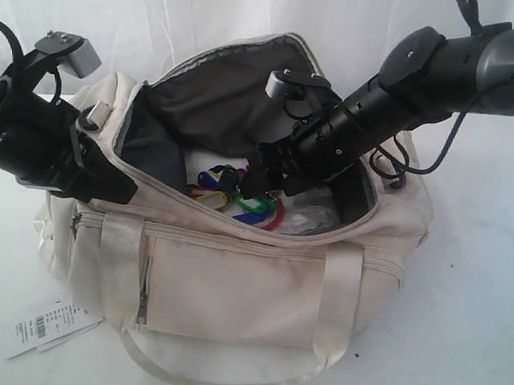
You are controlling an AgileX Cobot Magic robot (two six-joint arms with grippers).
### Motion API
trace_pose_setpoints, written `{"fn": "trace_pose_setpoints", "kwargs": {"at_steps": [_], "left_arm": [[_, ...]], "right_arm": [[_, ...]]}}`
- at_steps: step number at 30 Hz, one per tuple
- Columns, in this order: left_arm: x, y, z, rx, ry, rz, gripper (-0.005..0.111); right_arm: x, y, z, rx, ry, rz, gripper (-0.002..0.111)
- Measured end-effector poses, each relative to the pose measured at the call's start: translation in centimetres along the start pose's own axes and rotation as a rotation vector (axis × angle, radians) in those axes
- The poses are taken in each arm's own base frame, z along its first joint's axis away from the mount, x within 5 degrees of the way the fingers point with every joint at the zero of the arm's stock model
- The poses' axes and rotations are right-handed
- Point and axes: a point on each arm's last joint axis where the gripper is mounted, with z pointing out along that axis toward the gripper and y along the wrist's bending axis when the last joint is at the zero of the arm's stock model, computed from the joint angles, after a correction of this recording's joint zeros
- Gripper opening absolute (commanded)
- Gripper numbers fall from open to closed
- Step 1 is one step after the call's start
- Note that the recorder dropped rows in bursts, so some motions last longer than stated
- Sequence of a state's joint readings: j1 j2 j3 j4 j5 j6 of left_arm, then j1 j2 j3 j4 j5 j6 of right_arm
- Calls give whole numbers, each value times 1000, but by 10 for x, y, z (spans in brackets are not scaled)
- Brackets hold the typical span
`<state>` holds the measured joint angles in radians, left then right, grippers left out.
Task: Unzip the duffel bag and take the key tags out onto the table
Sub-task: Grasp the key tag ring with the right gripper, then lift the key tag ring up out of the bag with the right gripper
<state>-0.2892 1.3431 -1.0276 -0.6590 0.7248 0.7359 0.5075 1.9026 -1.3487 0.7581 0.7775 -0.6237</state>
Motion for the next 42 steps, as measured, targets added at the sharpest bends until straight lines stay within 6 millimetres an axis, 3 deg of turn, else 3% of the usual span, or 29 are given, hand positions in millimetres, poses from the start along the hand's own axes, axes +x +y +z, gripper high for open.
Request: {"fn": "trace_pose_setpoints", "kwargs": {"at_steps": [7,14,21,23,26,29,34,42], "left_arm": [[0,0,0,0,0,0,0],[0,0,0,0,0,0,0],[0,0,0,-2,-1,0,0],[0,0,0,-2,-1,0,0],[0,0,0,-2,-1,0,0],[0,0,0,-2,-1,0,0],[0,0,0,-2,-1,0,0],[0,0,0,-2,-1,1,0]], "right_arm": [[6,-10,18,-2,49,45,67],[7,-13,26,-51,47,123,48],[7,-11,28,-92,46,166,46],[7,-10,29,-94,49,164,37],[9,-4,32,-105,63,136,3],[9,-3,32,-110,68,128,0],[3,-4,17,-117,47,112,0],[-14,5,-37,-100,-82,68,0]]}}
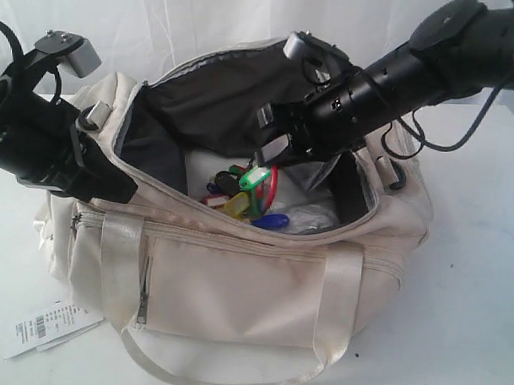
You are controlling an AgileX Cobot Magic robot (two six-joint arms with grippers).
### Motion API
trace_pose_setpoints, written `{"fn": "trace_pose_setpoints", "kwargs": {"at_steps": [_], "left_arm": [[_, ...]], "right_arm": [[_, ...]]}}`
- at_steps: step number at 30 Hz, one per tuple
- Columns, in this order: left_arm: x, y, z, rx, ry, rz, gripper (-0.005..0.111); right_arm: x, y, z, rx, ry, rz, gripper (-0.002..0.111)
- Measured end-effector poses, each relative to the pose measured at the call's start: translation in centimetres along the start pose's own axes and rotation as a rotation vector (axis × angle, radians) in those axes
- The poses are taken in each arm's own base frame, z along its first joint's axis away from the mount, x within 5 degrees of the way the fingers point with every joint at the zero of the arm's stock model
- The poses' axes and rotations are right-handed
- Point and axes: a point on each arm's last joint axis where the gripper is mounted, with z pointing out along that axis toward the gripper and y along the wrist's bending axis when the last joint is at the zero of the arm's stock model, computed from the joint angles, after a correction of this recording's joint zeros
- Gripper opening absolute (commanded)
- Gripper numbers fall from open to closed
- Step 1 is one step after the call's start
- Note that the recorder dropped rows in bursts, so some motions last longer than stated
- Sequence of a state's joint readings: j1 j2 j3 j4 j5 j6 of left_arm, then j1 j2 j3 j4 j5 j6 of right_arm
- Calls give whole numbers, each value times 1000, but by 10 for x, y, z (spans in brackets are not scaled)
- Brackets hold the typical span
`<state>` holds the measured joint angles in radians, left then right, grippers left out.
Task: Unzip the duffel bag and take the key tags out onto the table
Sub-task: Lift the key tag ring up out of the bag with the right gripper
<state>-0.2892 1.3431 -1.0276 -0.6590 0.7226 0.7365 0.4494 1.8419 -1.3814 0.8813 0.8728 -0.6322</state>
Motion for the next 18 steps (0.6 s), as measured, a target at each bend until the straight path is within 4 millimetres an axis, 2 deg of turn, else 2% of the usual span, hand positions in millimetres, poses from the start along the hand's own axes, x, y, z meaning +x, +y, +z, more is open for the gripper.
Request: {"fn": "trace_pose_setpoints", "kwargs": {"at_steps": [18], "left_arm": [[0,0,0,2,1,0,0]], "right_arm": [[-3,36,-51,14,-61,-133,0]]}}
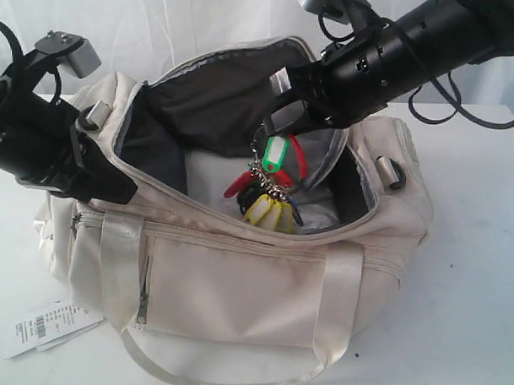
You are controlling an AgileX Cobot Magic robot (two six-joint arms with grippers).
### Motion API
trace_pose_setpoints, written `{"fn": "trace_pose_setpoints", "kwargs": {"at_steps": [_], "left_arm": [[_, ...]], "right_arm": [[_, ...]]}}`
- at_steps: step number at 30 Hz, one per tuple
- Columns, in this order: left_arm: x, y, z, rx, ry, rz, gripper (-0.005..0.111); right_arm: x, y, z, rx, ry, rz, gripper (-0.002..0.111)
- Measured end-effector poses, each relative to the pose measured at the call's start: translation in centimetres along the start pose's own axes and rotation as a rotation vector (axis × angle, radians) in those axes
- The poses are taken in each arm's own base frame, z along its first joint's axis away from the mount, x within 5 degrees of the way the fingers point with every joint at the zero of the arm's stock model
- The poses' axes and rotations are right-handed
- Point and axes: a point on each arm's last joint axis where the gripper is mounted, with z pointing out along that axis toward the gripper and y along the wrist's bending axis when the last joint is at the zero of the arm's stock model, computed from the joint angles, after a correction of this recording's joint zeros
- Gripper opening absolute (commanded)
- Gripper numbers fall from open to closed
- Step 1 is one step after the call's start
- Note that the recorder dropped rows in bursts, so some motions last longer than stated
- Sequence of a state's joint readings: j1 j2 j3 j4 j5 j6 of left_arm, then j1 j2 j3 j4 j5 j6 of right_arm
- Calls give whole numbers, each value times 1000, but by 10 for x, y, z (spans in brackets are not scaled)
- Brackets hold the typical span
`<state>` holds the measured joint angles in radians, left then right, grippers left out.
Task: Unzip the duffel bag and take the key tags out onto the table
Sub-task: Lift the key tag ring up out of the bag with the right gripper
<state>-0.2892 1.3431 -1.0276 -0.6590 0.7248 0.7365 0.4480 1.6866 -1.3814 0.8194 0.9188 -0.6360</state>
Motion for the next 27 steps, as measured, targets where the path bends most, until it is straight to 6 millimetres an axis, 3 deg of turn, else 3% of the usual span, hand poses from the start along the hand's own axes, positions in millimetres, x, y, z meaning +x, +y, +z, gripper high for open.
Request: {"fn": "trace_pose_setpoints", "kwargs": {"at_steps": [19,27], "left_arm": [[1,0,0,5,5,-1,0],[1,-1,0,7,6,-1,0]], "right_arm": [[1,39,-63,70,-54,-143,0],[8,58,-103,181,-102,-186,0]]}}
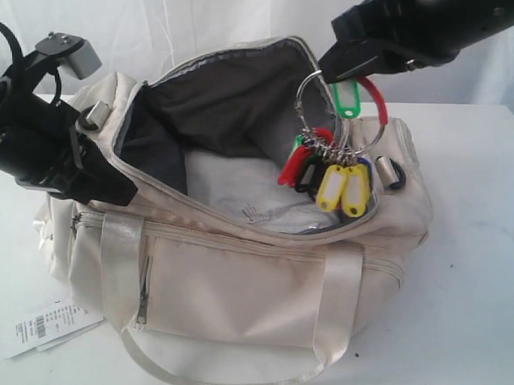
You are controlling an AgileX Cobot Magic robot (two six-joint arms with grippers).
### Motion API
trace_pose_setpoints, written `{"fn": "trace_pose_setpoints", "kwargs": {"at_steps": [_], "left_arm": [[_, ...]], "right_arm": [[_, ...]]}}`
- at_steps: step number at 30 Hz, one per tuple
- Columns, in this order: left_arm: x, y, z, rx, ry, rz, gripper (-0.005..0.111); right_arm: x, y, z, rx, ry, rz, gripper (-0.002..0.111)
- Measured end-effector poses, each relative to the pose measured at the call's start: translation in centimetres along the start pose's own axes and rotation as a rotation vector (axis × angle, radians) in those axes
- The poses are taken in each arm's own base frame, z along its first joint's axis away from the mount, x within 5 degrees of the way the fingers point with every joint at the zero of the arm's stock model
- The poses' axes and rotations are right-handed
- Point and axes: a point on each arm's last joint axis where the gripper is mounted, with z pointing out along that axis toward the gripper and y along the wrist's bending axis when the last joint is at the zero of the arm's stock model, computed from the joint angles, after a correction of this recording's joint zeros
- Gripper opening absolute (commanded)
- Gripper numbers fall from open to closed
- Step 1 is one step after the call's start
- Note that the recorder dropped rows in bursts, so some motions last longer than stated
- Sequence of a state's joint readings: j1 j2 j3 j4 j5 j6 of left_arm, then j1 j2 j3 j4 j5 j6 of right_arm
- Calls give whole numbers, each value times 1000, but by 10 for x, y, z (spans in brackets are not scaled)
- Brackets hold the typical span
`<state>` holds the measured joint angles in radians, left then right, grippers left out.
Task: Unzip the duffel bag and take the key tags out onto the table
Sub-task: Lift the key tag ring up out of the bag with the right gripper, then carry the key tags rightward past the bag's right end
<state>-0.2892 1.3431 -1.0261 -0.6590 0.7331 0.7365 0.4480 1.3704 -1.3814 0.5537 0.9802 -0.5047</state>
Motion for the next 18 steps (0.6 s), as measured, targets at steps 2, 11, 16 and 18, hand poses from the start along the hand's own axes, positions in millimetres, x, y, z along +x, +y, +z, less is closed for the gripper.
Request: {"fn": "trace_pose_setpoints", "kwargs": {"at_steps": [2,11,16,18], "left_arm": [[0,0,0,0,0,0,0],[0,0,0,4,1,-1,0],[0,0,0,4,0,-2,0],[0,0,0,4,0,-2,0]], "right_arm": [[2,3,-10,31,-11,-10,0],[30,2,-37,224,0,15,0],[48,-5,-38,326,32,63,0],[55,-9,-35,364,57,83,0]]}}
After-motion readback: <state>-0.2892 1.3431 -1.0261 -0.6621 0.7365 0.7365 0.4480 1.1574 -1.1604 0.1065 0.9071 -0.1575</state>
